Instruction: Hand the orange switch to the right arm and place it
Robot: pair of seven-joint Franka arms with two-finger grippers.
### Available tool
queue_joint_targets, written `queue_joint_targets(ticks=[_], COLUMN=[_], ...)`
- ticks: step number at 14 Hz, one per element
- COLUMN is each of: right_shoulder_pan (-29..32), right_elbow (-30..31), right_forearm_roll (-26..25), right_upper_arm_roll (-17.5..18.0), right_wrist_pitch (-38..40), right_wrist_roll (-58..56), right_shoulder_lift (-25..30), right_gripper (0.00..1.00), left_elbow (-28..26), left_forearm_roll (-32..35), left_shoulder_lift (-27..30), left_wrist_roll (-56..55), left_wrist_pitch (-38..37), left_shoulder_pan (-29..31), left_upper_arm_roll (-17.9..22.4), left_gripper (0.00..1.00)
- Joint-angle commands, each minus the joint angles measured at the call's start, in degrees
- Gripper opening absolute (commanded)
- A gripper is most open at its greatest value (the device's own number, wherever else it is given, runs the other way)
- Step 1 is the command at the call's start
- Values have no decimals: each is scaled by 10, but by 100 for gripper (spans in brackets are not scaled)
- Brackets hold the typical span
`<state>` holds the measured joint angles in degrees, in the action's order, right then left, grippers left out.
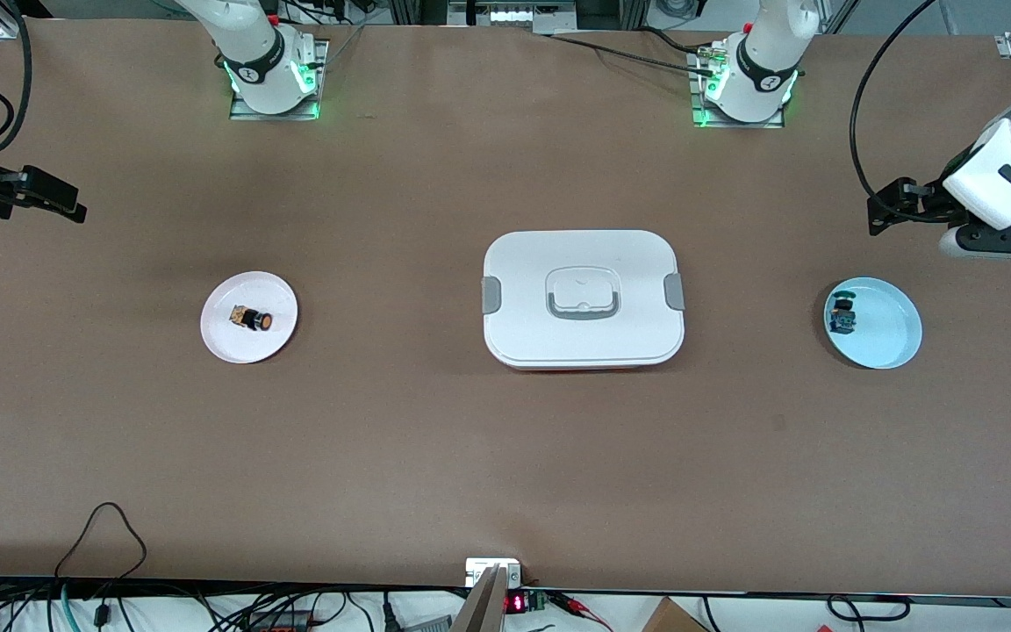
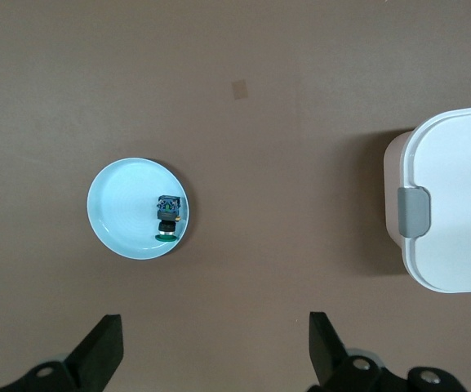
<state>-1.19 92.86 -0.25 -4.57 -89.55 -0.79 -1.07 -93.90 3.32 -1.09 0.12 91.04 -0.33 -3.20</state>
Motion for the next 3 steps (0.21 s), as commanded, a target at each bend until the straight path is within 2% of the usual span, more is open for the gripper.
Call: queue_joint_targets(ticks=[1,3], right_shoulder_pan=[0,0], right_elbow=[-1,0], right_forearm_roll=[-1,-1], right_upper_arm_roll=[2,2], right_wrist_pitch=[7,17], right_wrist_roll=[-4,-3], right_shoulder_lift=[9,10], right_gripper=[100,100], left_elbow=[5,5], left_forearm_roll=[5,5], left_shoulder_lift=[1,1], left_wrist_roll=[-6,-6], left_wrist_pitch=[-5,-5], left_shoulder_pan=[2,2], left_upper_arm_roll=[-2,-2], left_gripper=[100,100])
